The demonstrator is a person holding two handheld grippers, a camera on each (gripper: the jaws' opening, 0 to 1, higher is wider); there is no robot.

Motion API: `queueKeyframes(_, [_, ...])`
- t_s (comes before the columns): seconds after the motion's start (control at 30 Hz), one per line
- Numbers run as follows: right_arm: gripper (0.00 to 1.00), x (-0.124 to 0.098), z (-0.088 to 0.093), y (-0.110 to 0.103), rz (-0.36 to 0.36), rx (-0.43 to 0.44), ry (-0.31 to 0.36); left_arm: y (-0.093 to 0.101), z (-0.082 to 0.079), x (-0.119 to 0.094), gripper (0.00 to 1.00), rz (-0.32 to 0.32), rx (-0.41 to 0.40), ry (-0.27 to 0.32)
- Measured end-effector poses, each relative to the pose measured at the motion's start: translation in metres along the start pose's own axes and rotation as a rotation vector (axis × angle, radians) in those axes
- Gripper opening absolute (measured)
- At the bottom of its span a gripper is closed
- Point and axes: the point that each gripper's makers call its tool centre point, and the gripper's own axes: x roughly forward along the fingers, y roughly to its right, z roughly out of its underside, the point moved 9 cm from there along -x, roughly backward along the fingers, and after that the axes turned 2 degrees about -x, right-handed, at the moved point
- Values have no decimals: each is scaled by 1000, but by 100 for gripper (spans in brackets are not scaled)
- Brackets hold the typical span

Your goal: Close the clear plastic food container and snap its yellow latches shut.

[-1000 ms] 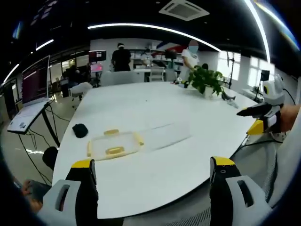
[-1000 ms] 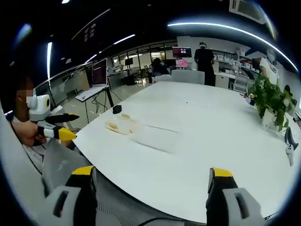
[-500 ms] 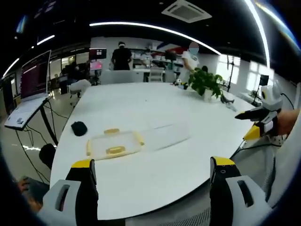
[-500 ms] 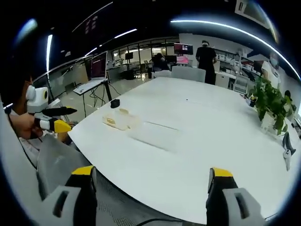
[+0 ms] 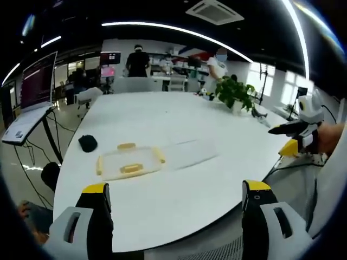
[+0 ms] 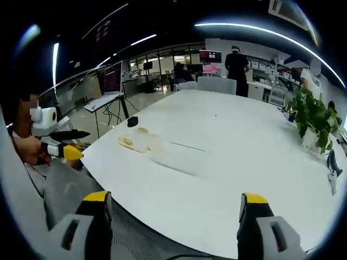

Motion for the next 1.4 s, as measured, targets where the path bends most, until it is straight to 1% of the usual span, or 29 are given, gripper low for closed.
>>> queueKeyframes(0.17, [97,0,2,0,11,-1,-12,0,-4,0,99,12,-6,15])
queueKeyframes(0.2, [96,1,4,2,19,-44,-39,0,-5,-1,99,13,-11,20])
queueKeyframes(0.27, [96,1,3,1,19,-43,-34,-1,-6,0,98,10,-7,24])
queueKeyframes(0.33, [97,0,2,2,15,-33,-19,-2,-6,0,98,5,4,15])
queueKeyframes(0.63, [97,1,1,2,12,-31,-19,-5,-6,-1,98,0,8,18])
queueKeyframes(0.73, [97,2,0,3,16,-36,-18,-6,-6,-1,96,10,8,17])
queueKeyframes(0.83, [97,2,-1,4,16,-36,-19,-6,-9,-2,97,21,14,43])
queueKeyframes(0.9, [96,1,-3,5,14,-29,-9,-7,-9,-1,97,22,21,42])
queueKeyframes(0.97, [96,2,-5,6,12,-30,-7,-9,-10,-1,95,20,31,39])
queueKeyframes(1.03, [95,3,-7,6,5,-39,-3,-14,-13,-1,95,17,45,54])
queueKeyframes(1.1, [95,4,-12,4,-6,-57,3,-19,-15,0,95,19,37,59])
queueKeyframes(1.13, [95,5,-14,3,-13,-65,8,-20,-16,1,94,19,40,58])
queueKeyframes(1.2, [95,8,-18,1,-33,-81,13,-25,-17,1,90,9,79,49])
queueKeyframes(1.23, [94,9,-19,0,-39,-89,15,-27,-17,1,89,10,77,50])
queueKeyframes(1.33, [93,13,-25,-3,-65,-103,19,-36,-18,4,91,9,69,49])
queueKeyframes(1.4, [91,17,-30,-6,-87,-108,29,-39,-19,4,88,10,91,40])
